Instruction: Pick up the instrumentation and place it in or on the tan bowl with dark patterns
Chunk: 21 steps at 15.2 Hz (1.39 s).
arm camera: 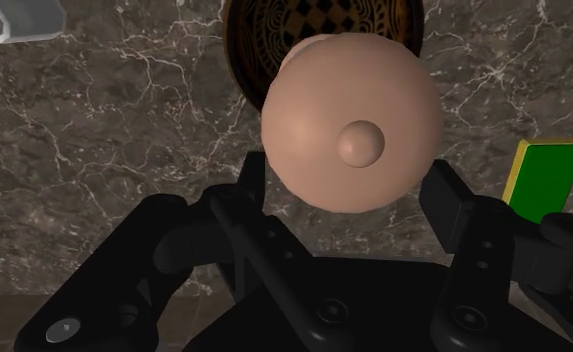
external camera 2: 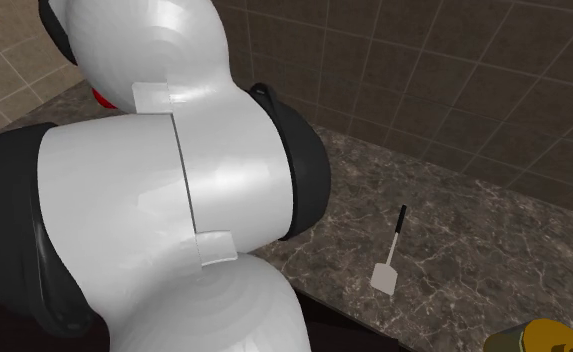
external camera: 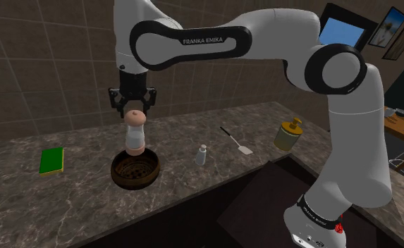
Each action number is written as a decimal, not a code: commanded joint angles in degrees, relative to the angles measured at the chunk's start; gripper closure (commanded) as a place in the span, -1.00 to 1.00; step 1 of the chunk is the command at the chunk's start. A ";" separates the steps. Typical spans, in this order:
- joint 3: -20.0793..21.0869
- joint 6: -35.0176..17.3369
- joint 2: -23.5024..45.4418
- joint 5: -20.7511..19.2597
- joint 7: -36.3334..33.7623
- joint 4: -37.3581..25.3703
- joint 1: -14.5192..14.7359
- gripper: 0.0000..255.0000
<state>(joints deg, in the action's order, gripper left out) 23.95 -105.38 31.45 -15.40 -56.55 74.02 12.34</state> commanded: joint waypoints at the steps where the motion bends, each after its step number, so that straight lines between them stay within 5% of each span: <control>1: -0.10 -1.48 0.29 -0.17 -0.20 1.18 -0.09 1.00; 8: -0.47 -6.78 1.30 -0.84 -0.95 5.62 -0.43 1.00; 16: -0.47 -6.78 1.30 -0.84 -0.95 5.62 -0.43 1.00; 17: -0.47 -6.77 1.30 -0.84 -0.95 5.61 -0.43 -1.00; 21: -0.47 -6.77 1.30 -0.84 -0.96 5.61 -0.42 -1.00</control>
<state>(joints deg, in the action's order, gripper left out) 23.48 -112.15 32.75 -16.24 -57.51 79.63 11.92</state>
